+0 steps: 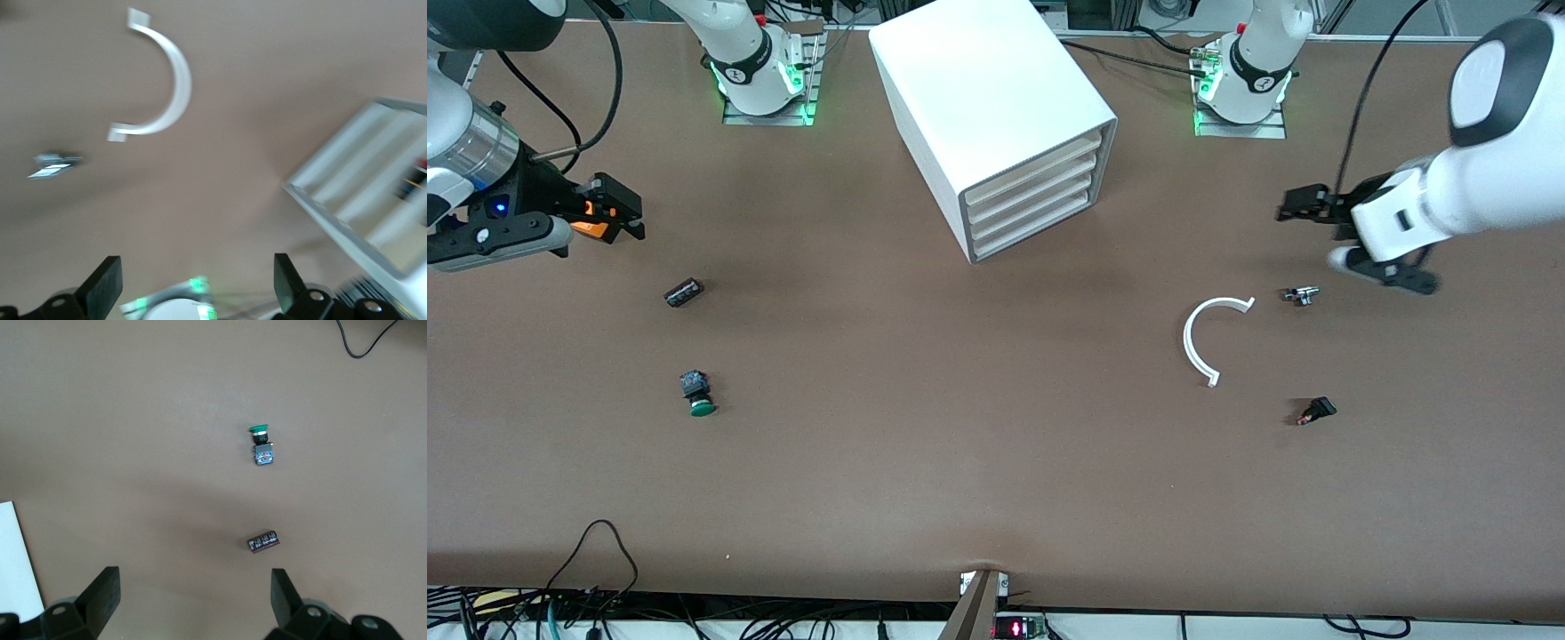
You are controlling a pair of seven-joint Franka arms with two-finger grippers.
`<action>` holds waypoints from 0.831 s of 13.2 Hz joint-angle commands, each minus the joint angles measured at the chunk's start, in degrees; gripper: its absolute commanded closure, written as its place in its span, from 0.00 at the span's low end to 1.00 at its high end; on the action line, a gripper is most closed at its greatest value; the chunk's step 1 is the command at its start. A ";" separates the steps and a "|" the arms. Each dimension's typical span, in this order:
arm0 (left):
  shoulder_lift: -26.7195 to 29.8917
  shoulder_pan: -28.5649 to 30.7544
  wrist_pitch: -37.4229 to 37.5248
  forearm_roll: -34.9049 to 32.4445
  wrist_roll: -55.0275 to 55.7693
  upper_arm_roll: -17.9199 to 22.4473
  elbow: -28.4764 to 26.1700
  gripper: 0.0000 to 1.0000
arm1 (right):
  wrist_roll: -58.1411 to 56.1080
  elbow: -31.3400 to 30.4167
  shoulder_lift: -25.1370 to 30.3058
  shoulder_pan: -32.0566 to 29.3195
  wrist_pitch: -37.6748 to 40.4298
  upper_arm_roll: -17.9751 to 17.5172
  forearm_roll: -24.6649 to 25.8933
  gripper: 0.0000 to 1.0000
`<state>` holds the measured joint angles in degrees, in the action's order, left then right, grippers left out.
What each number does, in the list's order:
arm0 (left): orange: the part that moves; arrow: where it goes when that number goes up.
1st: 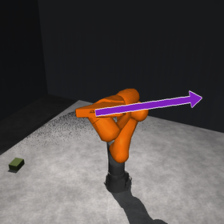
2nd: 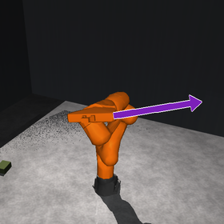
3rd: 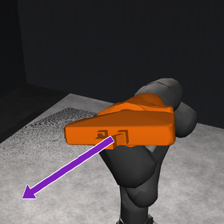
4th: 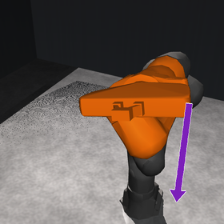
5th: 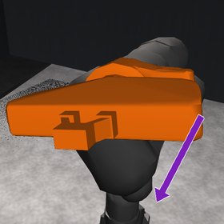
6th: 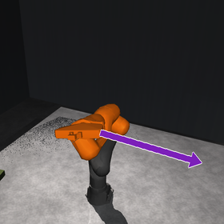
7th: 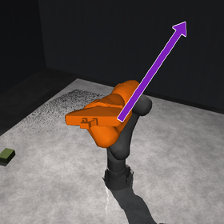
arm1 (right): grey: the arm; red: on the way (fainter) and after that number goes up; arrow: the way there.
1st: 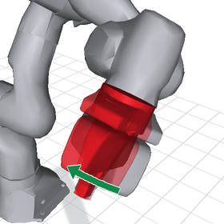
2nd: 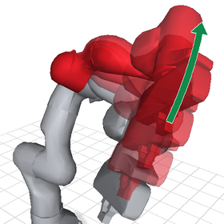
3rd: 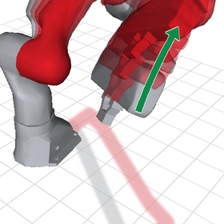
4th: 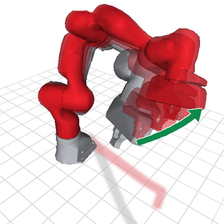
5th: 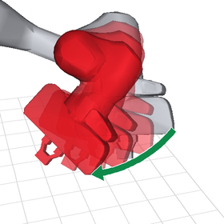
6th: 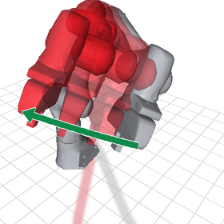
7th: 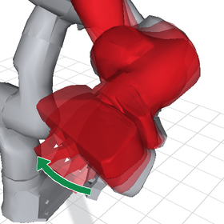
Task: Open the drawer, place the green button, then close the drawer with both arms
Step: 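Reach the right gripper to the green button while the left gripper nears the drawer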
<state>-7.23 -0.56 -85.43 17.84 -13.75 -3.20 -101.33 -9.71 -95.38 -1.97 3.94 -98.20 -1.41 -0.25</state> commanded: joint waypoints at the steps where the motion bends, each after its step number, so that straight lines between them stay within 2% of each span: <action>1: -7.95 0.65 3.06 8.16 -13.60 0.13 1.13 0.00 | -0.83 0.98 -2.94 -0.34 -2.95 -0.43 0.60 0.00; 3: -14.01 0.74 3.69 15.44 -23.56 0.13 0.96 0.00 | -3.19 1.07 -3.82 -0.60 -2.96 -0.43 0.25 0.00; 6: -21.23 -0.13 3.86 24.40 -28.77 0.04 0.35 0.02 | -4.34 0.89 -6.46 -1.30 -2.96 -0.34 0.07 0.00; 8: -24.92 -0.66 3.78 30.38 -31.06 -1.18 -1.23 0.13 | -7.67 0.98 -11.36 -2.71 -2.70 -0.26 -0.19 0.00; 10: -28.79 -0.84 3.16 34.62 -35.53 -3.29 -2.29 0.25 | -17.39 -0.07 -12.00 -4.02 -3.14 0.01 -0.10 0.00; 11: -30.46 -1.10 1.94 35.50 -37.12 -4.87 -2.29 0.27 | -19.53 -1.90 -13.31 -4.73 -4.53 0.10 -0.28 0.00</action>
<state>-35.39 -1.35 -82.86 50.63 -46.96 -6.34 -103.32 -23.52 -95.76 -13.86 0.73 -101.40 -1.09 -0.26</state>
